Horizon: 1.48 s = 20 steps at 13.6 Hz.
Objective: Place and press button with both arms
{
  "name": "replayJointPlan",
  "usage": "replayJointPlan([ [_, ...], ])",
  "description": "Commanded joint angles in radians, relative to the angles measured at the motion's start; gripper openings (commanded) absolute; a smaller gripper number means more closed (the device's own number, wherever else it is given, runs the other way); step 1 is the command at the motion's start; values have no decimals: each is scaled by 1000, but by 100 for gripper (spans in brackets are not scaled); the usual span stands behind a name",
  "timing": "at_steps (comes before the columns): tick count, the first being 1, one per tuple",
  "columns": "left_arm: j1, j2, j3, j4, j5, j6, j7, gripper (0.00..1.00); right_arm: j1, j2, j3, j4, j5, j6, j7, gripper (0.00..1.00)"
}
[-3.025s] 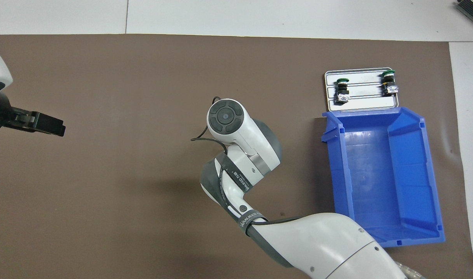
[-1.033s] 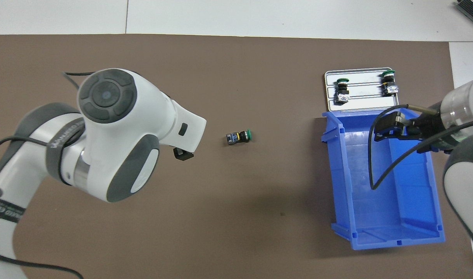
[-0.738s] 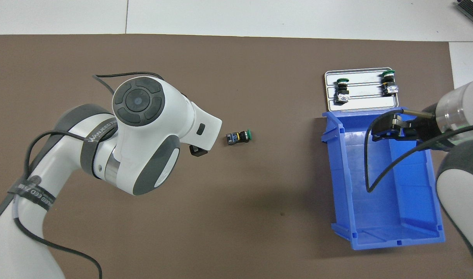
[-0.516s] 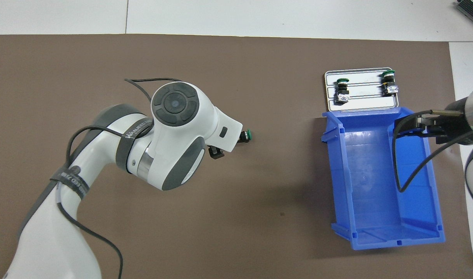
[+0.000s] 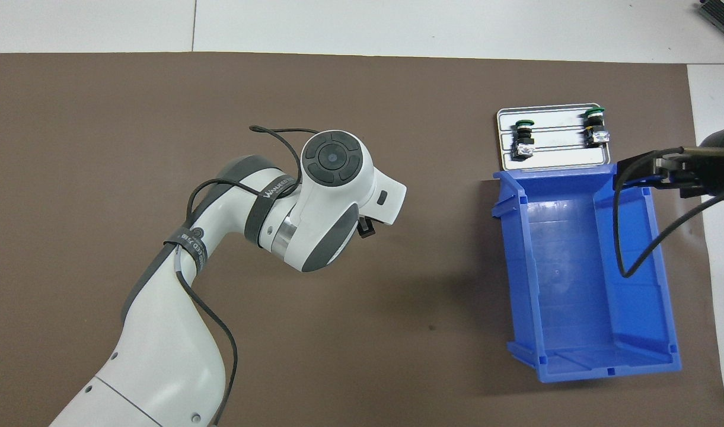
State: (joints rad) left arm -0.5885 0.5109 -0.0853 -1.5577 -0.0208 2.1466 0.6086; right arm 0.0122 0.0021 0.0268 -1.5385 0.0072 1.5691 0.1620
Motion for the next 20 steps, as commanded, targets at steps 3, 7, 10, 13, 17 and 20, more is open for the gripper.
replayJointPlan([
  [3, -70, 98, 27, 60, 42, 36, -70, 91, 11, 75, -65, 150, 14, -93, -153, 98],
  [7, -71, 129, 27, 79, 51, 87, -101, 89, 11, 26, -62, 52, 14, -17, -148, 99],
  [10, -74, 133, 25, 70, 55, 111, -108, 84, 18, 22, -74, 43, 14, -11, -148, 99],
  [13, -79, 132, 27, 61, 55, 116, -127, 51, 20, 32, -74, 34, 14, -17, -147, 99],
  [17, -76, 130, 25, 68, 156, 99, -121, 0, 28, 30, -73, 31, 13, -23, -151, 99],
  [20, -65, 121, 24, 73, 148, 99, -130, 0, 28, 30, -71, 31, 13, -23, -150, 99],
])
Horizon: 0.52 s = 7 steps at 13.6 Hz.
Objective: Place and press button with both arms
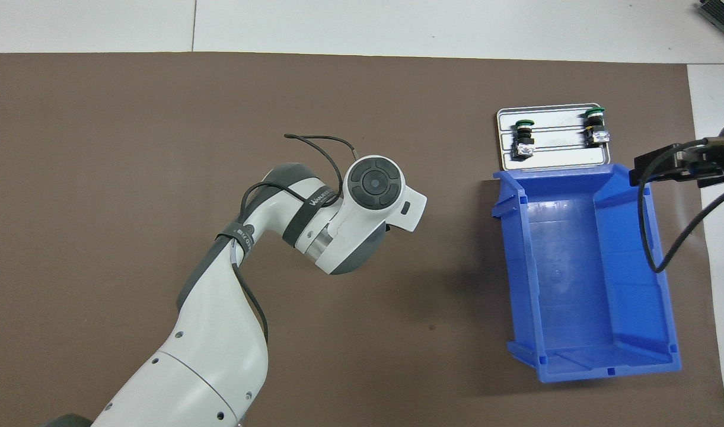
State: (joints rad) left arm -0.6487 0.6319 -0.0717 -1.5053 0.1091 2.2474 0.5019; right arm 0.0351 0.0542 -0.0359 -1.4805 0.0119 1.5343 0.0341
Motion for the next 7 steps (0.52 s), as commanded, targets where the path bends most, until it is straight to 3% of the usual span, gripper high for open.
replayJointPlan([
  [1, -2, -11, 13, 17, 12, 0, -26, 0, 5, -22, -9, -27, 8, 12, -22, 99],
  [5, 92, -104, 12, -1, -171, -107, -13, 0, 5, -22, -9, -27, 8, 12, -22, 99],
  [7, 148, -165, 6, -48, -199, -126, 9, 0, 5, -22, -9, -27, 8, 12, -23, 99],
])
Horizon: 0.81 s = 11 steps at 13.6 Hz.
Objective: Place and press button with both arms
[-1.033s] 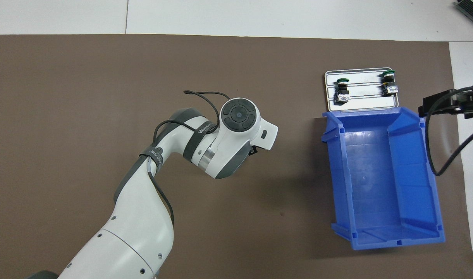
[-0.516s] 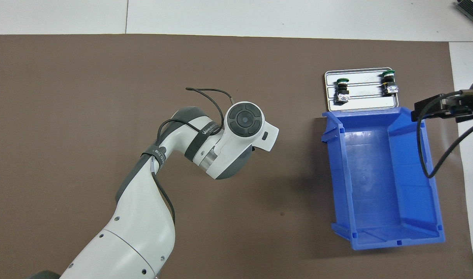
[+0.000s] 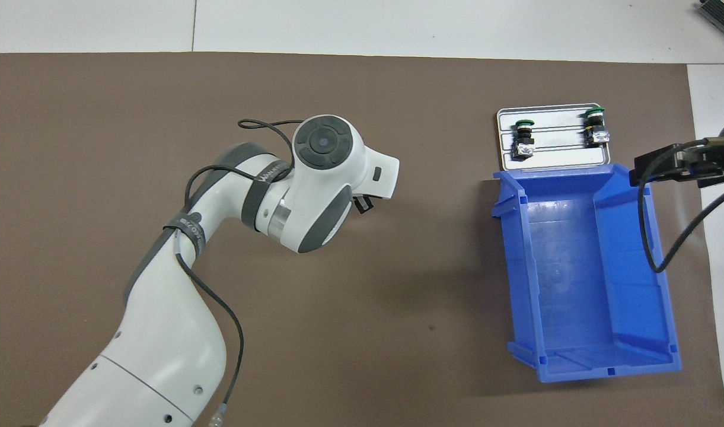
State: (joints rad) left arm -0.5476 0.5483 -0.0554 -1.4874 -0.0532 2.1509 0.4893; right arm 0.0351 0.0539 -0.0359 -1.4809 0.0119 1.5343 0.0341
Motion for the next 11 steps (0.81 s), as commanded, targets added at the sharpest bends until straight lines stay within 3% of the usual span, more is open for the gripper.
replayJointPlan([
  [1, 73, -129, -12, -120, -48, -20, 53, 0, 5, -22, -9, -27, 8, 12, -23, 99],
  [3, 138, -200, -11, -210, -190, -3, 159, 0, 5, -22, -9, -27, 8, 12, -22, 99],
  [6, 234, -280, -14, -309, -273, 1, 326, 0, 5, -22, -9, -27, 8, 12, -23, 99],
  [11, 377, -361, -7, -451, -529, 17, 627, 0, 5, -22, -9, -27, 8, 12, -23, 99],
])
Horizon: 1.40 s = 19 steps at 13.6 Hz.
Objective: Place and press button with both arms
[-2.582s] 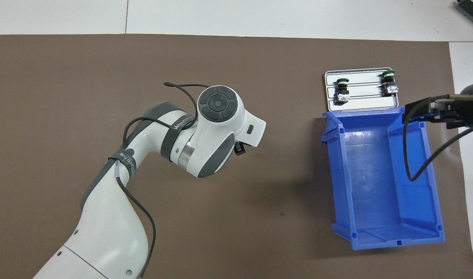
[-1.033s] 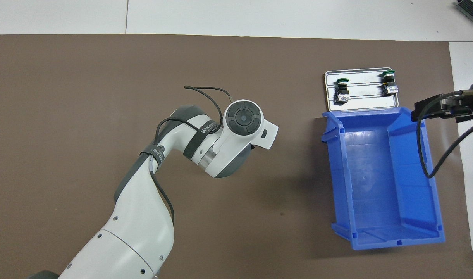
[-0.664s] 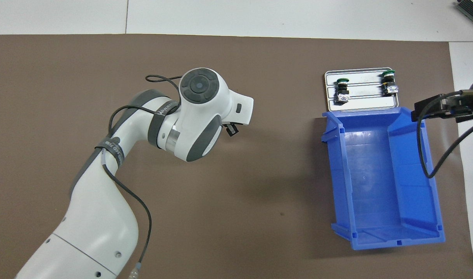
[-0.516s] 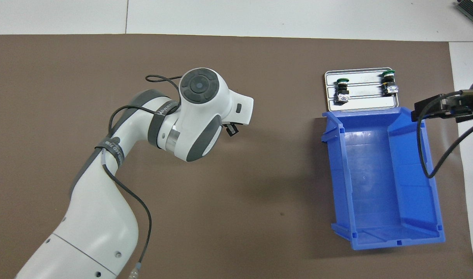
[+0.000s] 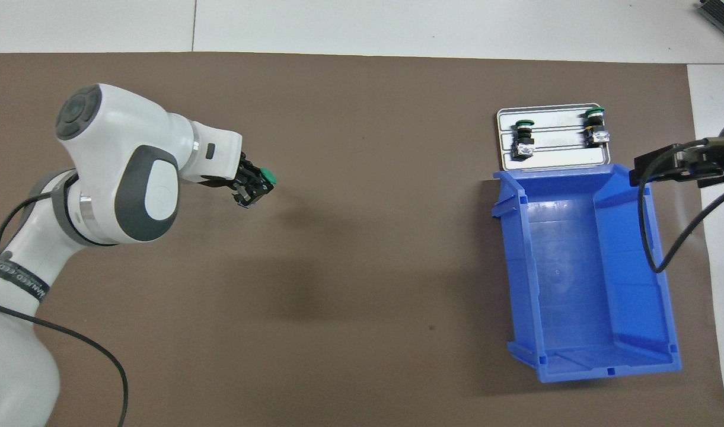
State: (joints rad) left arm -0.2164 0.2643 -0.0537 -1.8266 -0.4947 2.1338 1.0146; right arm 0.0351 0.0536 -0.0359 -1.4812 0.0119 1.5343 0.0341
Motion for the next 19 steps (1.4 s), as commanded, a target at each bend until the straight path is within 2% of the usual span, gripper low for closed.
replayJointPlan([
  [1, 73, -94, -9, -153, -141, 40, 155, 0, 5, -21, -10, -27, 8, 12, -23, 99],
  [3, 122, -129, -11, -250, -265, 92, 298, 0, 5, -21, -9, -27, 8, 12, -22, 99],
  [6, 176, -184, -9, -373, -534, 135, 589, 0, 5, -21, -9, -27, 8, 12, -22, 99],
  [8, 184, -210, -8, -427, -695, 135, 730, 0, 5, -21, -9, -27, 8, 12, -23, 99],
  [10, 189, -220, -9, -474, -914, 132, 902, 0, 5, -21, -9, -27, 8, 12, -22, 99],
  [12, 180, -209, -12, -519, -1089, 118, 1068, 0, 5, -21, -9, -27, 8, 12, -22, 99],
  [14, 180, -171, -11, -546, -1253, 22, 1240, 0, 5, -21, -9, -27, 8, 12, -23, 99],
  [19, 178, -111, -14, -598, -1436, -92, 1493, 0, 5, -21, -9, -27, 8, 12, -22, 99],
])
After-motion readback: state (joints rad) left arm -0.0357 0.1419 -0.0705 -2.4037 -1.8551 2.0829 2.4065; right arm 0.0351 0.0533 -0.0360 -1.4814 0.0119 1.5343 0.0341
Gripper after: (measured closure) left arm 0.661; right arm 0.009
